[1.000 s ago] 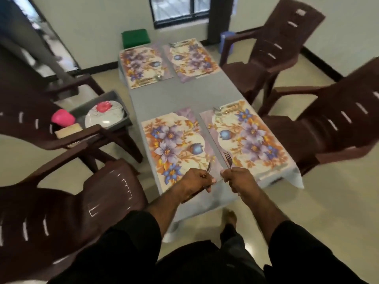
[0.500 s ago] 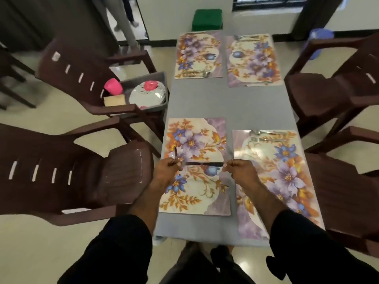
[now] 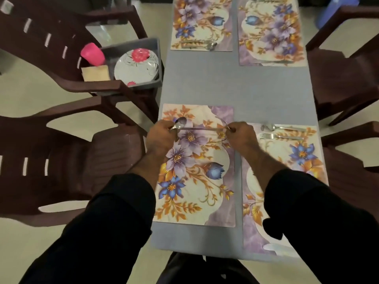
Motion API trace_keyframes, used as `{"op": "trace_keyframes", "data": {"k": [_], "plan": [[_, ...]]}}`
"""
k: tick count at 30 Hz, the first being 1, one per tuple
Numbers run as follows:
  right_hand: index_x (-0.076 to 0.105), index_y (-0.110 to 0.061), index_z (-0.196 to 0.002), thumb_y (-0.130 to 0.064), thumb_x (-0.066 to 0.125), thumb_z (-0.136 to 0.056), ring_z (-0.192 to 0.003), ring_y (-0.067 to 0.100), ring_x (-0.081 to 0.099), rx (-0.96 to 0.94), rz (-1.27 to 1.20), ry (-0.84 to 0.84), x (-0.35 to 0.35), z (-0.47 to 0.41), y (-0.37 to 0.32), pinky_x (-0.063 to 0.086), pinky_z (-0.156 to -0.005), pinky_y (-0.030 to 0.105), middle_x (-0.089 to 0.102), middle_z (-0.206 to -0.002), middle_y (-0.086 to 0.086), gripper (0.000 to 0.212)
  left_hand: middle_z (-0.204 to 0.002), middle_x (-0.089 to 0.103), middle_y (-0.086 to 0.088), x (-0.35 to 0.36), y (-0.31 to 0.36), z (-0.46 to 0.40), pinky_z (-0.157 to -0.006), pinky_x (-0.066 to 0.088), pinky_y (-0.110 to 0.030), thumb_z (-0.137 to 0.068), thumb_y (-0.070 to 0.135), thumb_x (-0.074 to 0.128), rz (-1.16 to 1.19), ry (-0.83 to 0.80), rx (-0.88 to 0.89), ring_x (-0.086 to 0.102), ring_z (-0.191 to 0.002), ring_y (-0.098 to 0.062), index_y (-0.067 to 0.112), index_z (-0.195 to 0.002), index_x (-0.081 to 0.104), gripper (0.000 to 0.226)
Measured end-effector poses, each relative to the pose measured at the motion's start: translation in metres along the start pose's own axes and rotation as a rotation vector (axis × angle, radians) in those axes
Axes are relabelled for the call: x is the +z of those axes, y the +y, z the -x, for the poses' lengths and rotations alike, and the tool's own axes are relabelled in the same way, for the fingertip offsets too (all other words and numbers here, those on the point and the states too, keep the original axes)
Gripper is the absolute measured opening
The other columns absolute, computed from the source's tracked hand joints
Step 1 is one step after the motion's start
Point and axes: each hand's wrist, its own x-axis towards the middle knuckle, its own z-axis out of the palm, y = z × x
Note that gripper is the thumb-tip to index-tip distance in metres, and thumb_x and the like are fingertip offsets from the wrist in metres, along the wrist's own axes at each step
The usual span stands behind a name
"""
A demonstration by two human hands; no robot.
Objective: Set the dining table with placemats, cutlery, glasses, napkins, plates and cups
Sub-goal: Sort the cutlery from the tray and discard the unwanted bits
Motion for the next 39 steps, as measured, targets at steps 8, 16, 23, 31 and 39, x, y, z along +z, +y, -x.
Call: {"op": "trace_keyframes", "data": {"k": [8, 16, 23, 31, 39], "plan": [[0.080, -0.020, -0.096, -0.034, 0.073, -0.093, -0.078, 0.018, 0.068, 0.130, -0.090, 0.077, 0.014, -0.068, -0.024, 0.039, -0.058, 0.014, 0.074, -0.086, -0.004, 0.016, -0.087, 0.069, 0.000, 0.012, 0.010, -0.075, -0.070, 0.038, -0.026, -0.095, 0.024, 0.072, 0.081, 0.042, -0.115, 0.068, -0.086, -0.025, 0.013, -0.101, 0.079, 0.015], [0.069, -0.017, -0.098, -0.059, 0.078, -0.086, -0.083, 0.020, 0.065, 0.293, -0.055, 0.075, 0.015, -0.088, -0.031, 0.048, -0.071, 0.029, 0.068, -0.093, -0.002, 0.045, -0.099, 0.060, 0.002, 0.009, 0.014, -0.097, -0.054, 0.032, -0.025, -0.091, 0.037, 0.081, 0.113, 0.040, -0.331, 0.050, -0.070, -0.008, 0.018, -0.116, 0.054, 0.042], [0.072, -0.016, -0.107, -0.063, 0.076, -0.086, -0.083, 0.018, 0.065, 0.325, -0.040, 0.066, 0.016, -0.090, -0.032, 0.052, -0.074, 0.030, 0.071, -0.098, 0.000, 0.051, -0.099, 0.060, 0.002, 0.009, 0.013, -0.103, -0.055, 0.036, -0.026, -0.091, 0.039, 0.083, 0.152, 0.012, -0.359, 0.052, -0.072, -0.010, 0.018, -0.118, 0.054, 0.044], [0.071, -0.014, -0.101, -0.064, 0.067, -0.092, -0.083, 0.020, 0.066, 0.331, -0.103, 0.037, 0.011, -0.090, -0.033, 0.044, -0.068, 0.026, 0.070, -0.092, 0.001, 0.050, -0.093, 0.056, 0.009, 0.006, 0.013, -0.097, -0.060, 0.046, -0.025, -0.089, 0.040, 0.087, 0.274, 0.022, -0.350, 0.058, -0.077, -0.009, 0.020, -0.114, 0.053, 0.047], [0.063, -0.007, -0.066, -0.042, 0.077, -0.088, -0.056, 0.018, 0.050, 0.282, -0.457, 0.050, -0.014, -0.029, -0.017, 0.039, -0.060, 0.028, 0.054, -0.059, 0.003, 0.043, -0.101, 0.075, -0.008, 0.007, -0.018, -0.028, -0.081, 0.062, -0.041, -0.100, 0.008, 0.065, 0.244, 0.091, -0.030, 0.071, -0.090, -0.027, 0.007, -0.111, 0.071, 0.013]]}}
